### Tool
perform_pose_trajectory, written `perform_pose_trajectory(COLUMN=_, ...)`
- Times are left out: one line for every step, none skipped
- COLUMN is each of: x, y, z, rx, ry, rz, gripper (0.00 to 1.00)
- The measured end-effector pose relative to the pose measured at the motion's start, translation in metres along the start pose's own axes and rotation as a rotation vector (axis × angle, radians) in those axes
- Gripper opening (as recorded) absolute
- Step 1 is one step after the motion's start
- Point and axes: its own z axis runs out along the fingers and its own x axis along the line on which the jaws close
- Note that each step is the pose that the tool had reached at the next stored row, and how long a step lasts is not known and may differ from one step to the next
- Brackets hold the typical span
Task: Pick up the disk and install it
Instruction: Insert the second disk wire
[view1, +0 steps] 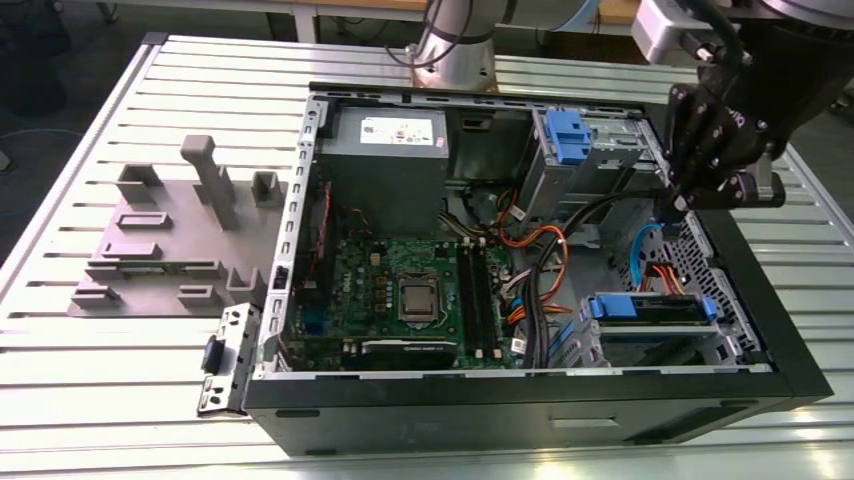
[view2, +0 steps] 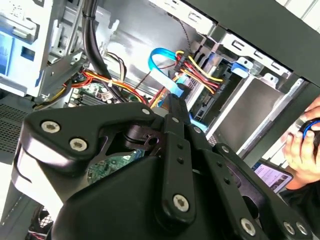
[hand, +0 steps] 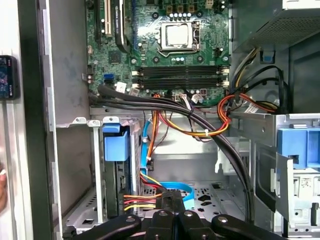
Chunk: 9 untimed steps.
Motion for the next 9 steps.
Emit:
perform_pose_trajectory(x=-0.0003, y=-0.0006, z=0.0001, rx=-0.0013, ry=0.0042, rz=0.0, gripper=0.11)
perform_pose_trajectory(x=-0.0006, y=-0.0012, z=0.0002, rx=-0.0025, ry=0.0085, rz=-0.001, gripper=0.11)
perform_pose_trajectory(x=-0.0011, y=-0.002, z=0.0005, rx=-0.0042, ry=0.0128, rz=-0.001, gripper=0.11)
perform_pose_trajectory(x=-0.0016, y=-0.0029, z=0.0009, rx=-0.0055, ry=0.0151, rz=-0.001, gripper=0.11)
perform_pose_trajectory(x=-0.002, y=-0.0035, z=0.0015, rx=-0.0057, ry=0.0174, rz=-0.001, gripper=0.11)
perform_pose_trajectory(x=-0.0023, y=-0.0039, z=0.0023, rx=-0.0057, ry=0.0207, rz=-0.001, gripper=0.11)
perform_pose_trajectory(x=-0.0025, y=-0.004, z=0.0031, rx=-0.0055, ry=0.025, rz=-0.002, gripper=0.11)
perform_pose_trajectory(x=-0.0026, y=-0.0041, z=0.0039, rx=-0.0053, ry=0.0302, rz=-0.002, gripper=0.11)
perform_pose_trajectory(x=-0.0028, y=-0.0042, z=0.0049, rx=-0.005, ry=0.0351, rz=-0.002, gripper=0.17)
